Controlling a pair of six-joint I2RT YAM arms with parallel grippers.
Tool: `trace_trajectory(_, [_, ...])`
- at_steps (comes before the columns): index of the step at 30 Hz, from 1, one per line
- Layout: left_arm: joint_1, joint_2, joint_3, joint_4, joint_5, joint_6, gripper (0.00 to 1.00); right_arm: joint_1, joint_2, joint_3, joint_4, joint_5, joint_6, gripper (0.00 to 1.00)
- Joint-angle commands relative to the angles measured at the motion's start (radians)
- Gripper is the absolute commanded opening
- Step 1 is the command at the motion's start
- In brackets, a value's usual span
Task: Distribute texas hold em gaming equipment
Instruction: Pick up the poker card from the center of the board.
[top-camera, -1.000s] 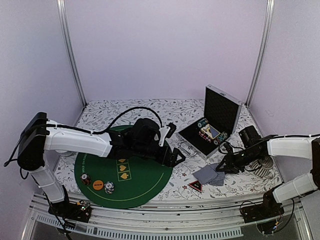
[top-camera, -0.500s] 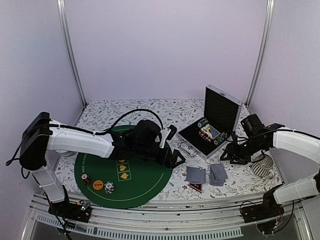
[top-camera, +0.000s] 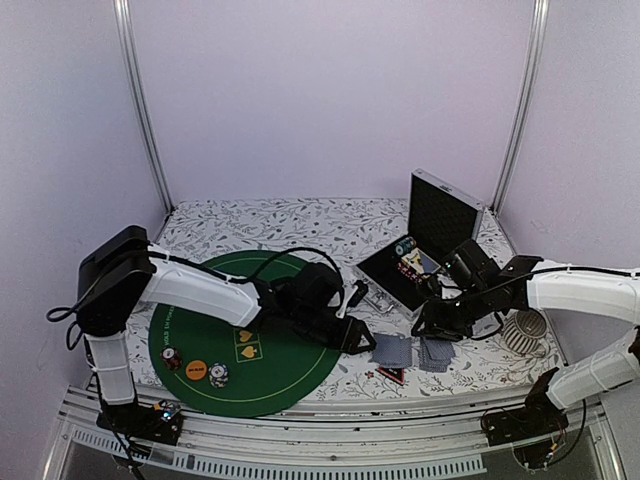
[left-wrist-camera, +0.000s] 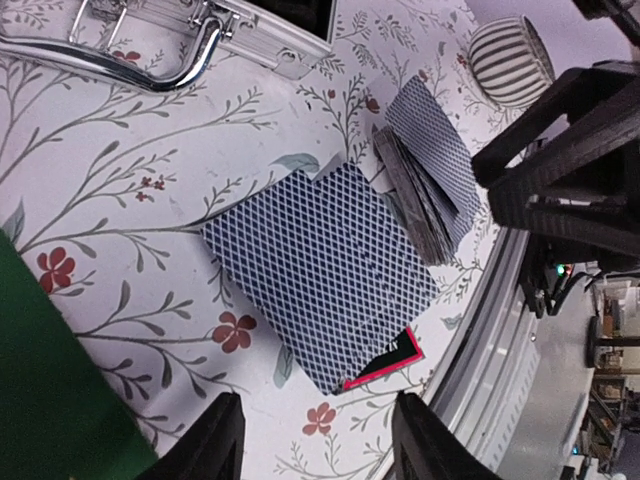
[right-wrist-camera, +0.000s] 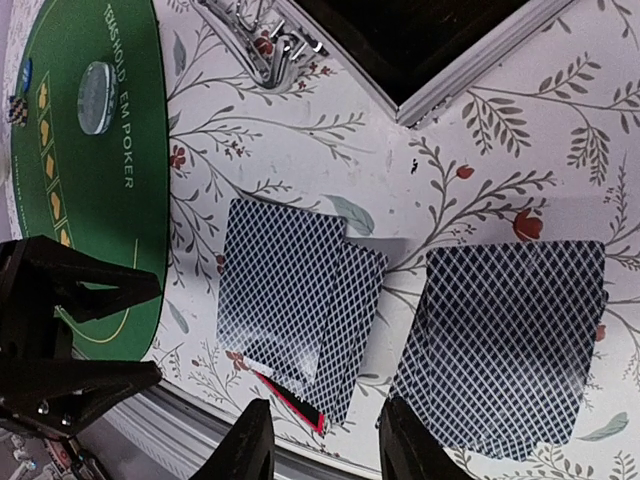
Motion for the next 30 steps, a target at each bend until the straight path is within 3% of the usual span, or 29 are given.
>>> trace_trajectory(1, [-0.006, 0.062, 0.061, 0.018, 0.027, -0.038, 0.53, 0.042, 0.082, 0.018, 0.084, 0.018, 0.072, 0.37])
trace_trajectory(14, [-0.005, 0.138, 0.089, 0.031, 0.038, -0.05, 0.44, 0.071, 0.208, 0.053, 0.092, 0.029, 0.081, 0.38])
trace_trajectory(18, [-0.006, 0.154, 0.094, 0.038, 0.047, -0.052, 0.35, 0.071, 0.225, 0.057, 0.091, 0.027, 0.077, 0.41])
trace_trajectory(30, [-0.004, 0.194, 0.109, 0.061, 0.081, -0.072, 0.34, 0.091, 0.275, 0.06, 0.127, 0.008, 0.084, 0.48])
